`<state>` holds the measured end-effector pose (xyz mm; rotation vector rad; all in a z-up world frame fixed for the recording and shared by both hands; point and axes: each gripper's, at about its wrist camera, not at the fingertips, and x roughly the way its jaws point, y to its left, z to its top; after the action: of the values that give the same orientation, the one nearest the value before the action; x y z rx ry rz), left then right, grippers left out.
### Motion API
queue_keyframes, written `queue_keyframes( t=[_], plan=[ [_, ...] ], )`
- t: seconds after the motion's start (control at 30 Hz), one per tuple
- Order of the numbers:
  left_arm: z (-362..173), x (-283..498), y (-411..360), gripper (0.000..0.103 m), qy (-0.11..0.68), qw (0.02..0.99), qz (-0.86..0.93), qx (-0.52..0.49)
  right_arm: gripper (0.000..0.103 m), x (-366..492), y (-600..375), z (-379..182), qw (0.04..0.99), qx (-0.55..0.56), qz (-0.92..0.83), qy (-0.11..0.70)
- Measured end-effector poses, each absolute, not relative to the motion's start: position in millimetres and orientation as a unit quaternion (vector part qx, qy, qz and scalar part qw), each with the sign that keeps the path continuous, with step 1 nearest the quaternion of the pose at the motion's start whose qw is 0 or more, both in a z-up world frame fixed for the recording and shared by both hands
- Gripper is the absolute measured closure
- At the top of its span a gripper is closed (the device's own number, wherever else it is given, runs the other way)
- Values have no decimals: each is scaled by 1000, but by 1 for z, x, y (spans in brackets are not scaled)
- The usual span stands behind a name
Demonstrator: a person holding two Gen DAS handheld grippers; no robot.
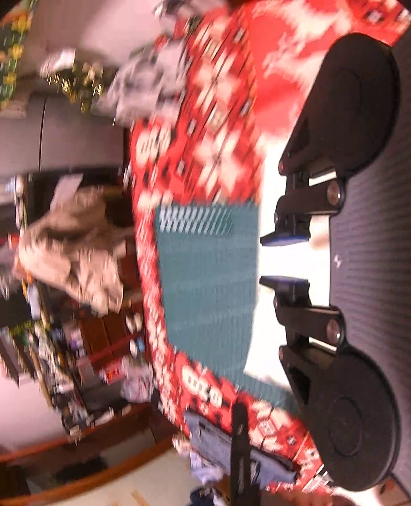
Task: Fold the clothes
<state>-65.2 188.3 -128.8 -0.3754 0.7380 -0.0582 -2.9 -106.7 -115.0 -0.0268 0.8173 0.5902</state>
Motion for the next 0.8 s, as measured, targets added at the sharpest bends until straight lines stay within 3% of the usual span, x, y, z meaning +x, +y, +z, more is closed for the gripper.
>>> queue_keyframes(
  t=[0.2, 0.33, 0.43, 0.5, 0.67, 0.8],
  plan=[
    [-133, -94, 151, 53, 364, 920, -27, -140, 51, -37, -185, -122, 891, -9, 215, 401],
    [-137, -103, 133, 50, 371, 921, -22, -120, 23, -58, -213, -131, 901, -14, 190, 391],
    [-137, -107, 121, 44, 372, 924, 0, -91, 11, -70, -223, -134, 906, -20, 186, 379],
    [-136, -109, 115, 33, 369, 927, 14, -69, 1, -74, -225, -136, 908, -25, 190, 374],
    [-132, -119, 106, 19, 328, 944, -7, -36, 1, -70, -226, -148, 896, -9, 216, 387],
    [-128, -118, 104, 18, 305, 951, -46, -31, 1, -66, -224, -153, 896, 6, 230, 379]
  ],
)
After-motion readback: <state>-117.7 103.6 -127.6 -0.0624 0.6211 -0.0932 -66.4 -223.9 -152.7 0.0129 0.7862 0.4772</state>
